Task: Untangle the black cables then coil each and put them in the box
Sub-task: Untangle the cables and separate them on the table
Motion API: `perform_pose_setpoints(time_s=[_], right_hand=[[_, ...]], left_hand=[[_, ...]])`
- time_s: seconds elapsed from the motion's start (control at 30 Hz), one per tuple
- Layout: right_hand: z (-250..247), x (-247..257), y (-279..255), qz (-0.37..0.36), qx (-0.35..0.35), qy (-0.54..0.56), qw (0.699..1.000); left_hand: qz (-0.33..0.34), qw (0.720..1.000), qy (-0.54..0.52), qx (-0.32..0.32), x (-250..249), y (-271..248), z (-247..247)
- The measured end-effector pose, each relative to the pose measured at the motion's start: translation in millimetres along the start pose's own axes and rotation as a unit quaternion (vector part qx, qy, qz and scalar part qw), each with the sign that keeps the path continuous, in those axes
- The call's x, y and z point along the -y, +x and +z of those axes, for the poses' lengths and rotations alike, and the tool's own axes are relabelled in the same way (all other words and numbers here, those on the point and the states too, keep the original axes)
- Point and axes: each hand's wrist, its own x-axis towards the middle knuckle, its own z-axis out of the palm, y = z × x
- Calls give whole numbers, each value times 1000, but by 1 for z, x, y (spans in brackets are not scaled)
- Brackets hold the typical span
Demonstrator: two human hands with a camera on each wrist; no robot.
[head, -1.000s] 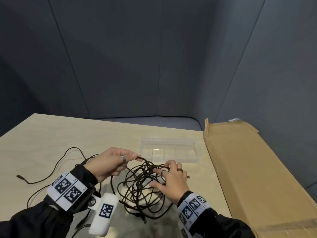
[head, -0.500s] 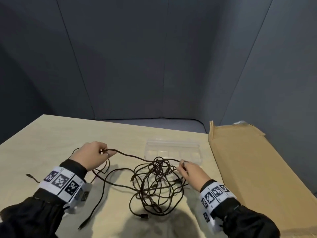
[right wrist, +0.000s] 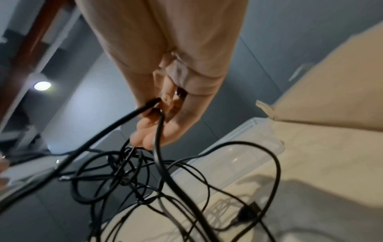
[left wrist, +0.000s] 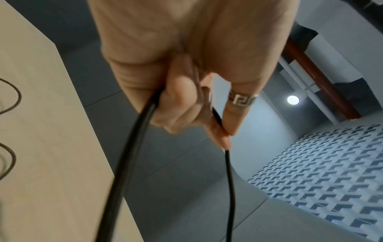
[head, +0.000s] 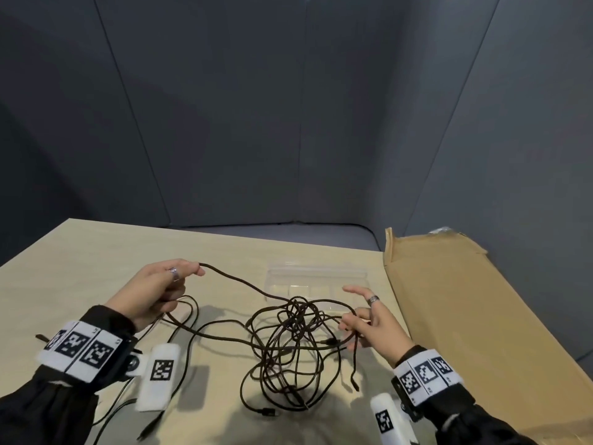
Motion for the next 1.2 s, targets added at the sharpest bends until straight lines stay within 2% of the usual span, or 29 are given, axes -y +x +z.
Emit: perform_pose_setpoints(time_s=[0.07,0.13,0.3,0.4,0.47,0.5,0.53,0.57,0.6,0.63,0.67,0.7,0.77,0.8,0.83,0.87,0.93,0.97,1.03,1.07,1.13,1.2], right_hand=[[0,2,-4,44,-5,83,996],[-3,1,-5,60,-17,119,991],[-12,7,-7,47,-92,240,965],[-12,15,-12,30,-90,276,957],[-7,19,-17,5,-47,275,960],[-2,20,-20,-3,-18,268,963],[3,17,-23,-7,18,252,968],[9,13,-25,-5,53,236,970],[15,6,-27,5,80,223,971],[20,-3,-28,17,104,212,972],[25,-11,-30,25,118,201,972],[29,-17,-33,36,126,196,972],[35,-25,-37,59,132,195,970],[36,-26,-39,68,133,199,969],[35,-27,-40,75,133,196,969],[34,-28,-41,76,137,181,971],[29,-31,-41,73,159,101,979],[26,-34,-40,70,178,33,981],[24,-40,-37,61,209,-108,970],[23,-42,-35,44,201,-161,965],[25,-41,-27,-5,138,-239,961],[31,-33,-17,-39,92,-274,957]], left_hand=[[1,998,-52,-21,4,2,-4],[-7,991,-127,-40,6,6,-9],[-23,959,-274,-65,9,10,-16],[-37,950,-298,-84,16,17,-19],[-50,965,-221,-132,24,26,-18],[-47,977,-137,-158,30,30,-16],[-40,984,-10,-172,36,33,-13],[-33,974,151,-167,45,36,-11],[-36,934,327,-138,54,37,-7],[-36,880,461,-110,61,34,-1],[-28,849,521,-90,65,31,9],[2,850,522,-66,69,27,20],[90,899,428,20,71,15,50],[112,918,374,70,72,8,66],[112,919,357,126,76,3,81],[99,908,369,174,80,0,94],[54,863,443,235,93,-2,112],[37,850,464,246,99,0,115],[5,853,451,262,105,2,117],[3,864,426,267,106,2,117],[1,901,345,264,105,0,113],[4,928,270,255,101,-3,109]])
